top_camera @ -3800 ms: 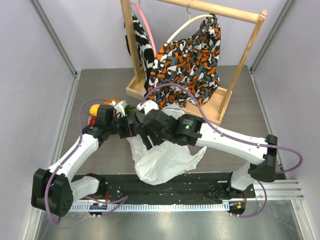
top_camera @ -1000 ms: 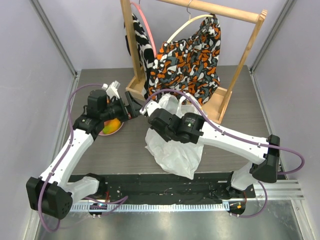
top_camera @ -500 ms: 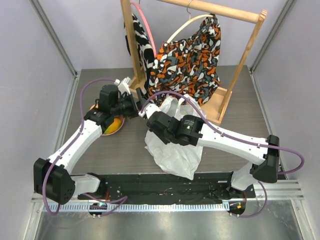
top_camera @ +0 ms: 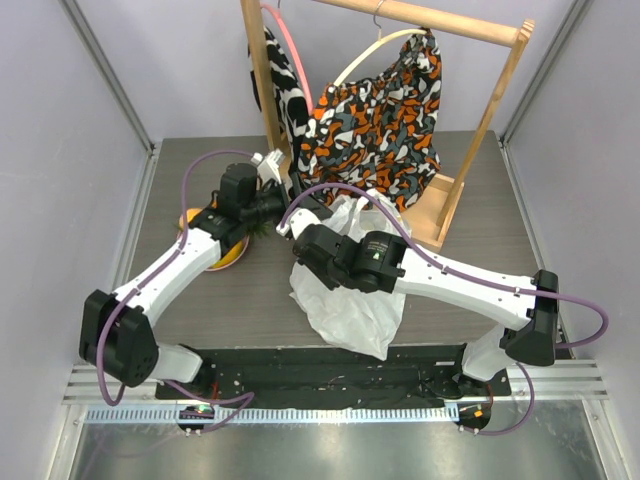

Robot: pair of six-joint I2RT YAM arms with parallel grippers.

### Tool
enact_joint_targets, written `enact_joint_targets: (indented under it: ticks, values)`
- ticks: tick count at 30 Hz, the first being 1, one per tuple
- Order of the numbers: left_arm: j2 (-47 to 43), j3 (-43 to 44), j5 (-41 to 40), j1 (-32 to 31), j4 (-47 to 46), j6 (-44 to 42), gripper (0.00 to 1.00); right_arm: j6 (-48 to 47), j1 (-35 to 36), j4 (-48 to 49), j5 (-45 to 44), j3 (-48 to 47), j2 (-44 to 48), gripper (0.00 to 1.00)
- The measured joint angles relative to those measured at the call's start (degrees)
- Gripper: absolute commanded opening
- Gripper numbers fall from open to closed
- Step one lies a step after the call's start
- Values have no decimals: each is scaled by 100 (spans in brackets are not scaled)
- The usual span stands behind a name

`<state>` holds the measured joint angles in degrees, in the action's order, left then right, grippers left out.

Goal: Place the fruits into the plastic bag

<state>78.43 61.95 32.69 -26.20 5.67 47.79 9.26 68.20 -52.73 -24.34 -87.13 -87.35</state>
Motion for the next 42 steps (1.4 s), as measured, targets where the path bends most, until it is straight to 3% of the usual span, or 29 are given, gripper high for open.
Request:
enact_joint_targets:
  ticks: [5, 6, 8, 9, 10, 14, 19, 20, 23, 28, 31, 34, 38, 42]
  values:
    - [289, 118, 63, -92, -20, 11, 31, 39, 35, 4, -2, 7, 0, 1]
    - [352, 162, 90, -107, -24, 4, 15, 50, 46, 9, -2, 20, 0, 3]
    - [459, 236, 133, -122, -31, 9, 1, 83, 59, 13, -7, 57, 0, 13]
    - [483, 249, 149, -125, -28, -9, 0, 122, 68, 15, -17, 76, 0, 17]
    - [487, 254, 138, -129, -11, -31, 0, 166, 70, 17, -42, 92, 0, 30]
    - [295, 275, -195, -149, 450, -487, 0, 411, 68, 37, -295, 122, 63, 67]
    - [-848, 70, -1029, -149, 1097, -1226, 0, 664, -199, 39, -378, 92, 400, 78]
    - [-1189, -85, -1132, -146, 1062, -1290, 0, 756, -289, 37, -387, 42, 468, 84]
    - [-1827, -485, -1283, -151, 1036, -1338, 0, 1005, -573, 92, -407, -243, 675, 85]
    - [-1991, -962, -1486, -151, 1088, -1325, 0, 1279, -973, 498, -282, -459, 1082, 85]
    - [-1899, -986, -1517, -151, 1113, -1244, 8, 1360, -1154, 730, -142, -407, 1266, 85]
    - [-1727, -850, -1484, -151, 1036, -1152, 40, 1362, -1305, 1069, 59, 2, 1364, 85]
    - [-1419, -485, -1423, -151, 949, -1051, 66, 1285, -1563, 1386, 450, 861, 1224, 83]
    - [-1261, -282, -1410, -151, 802, -1040, 79, 1088, -1810, 1460, 887, 1255, 911, 66]
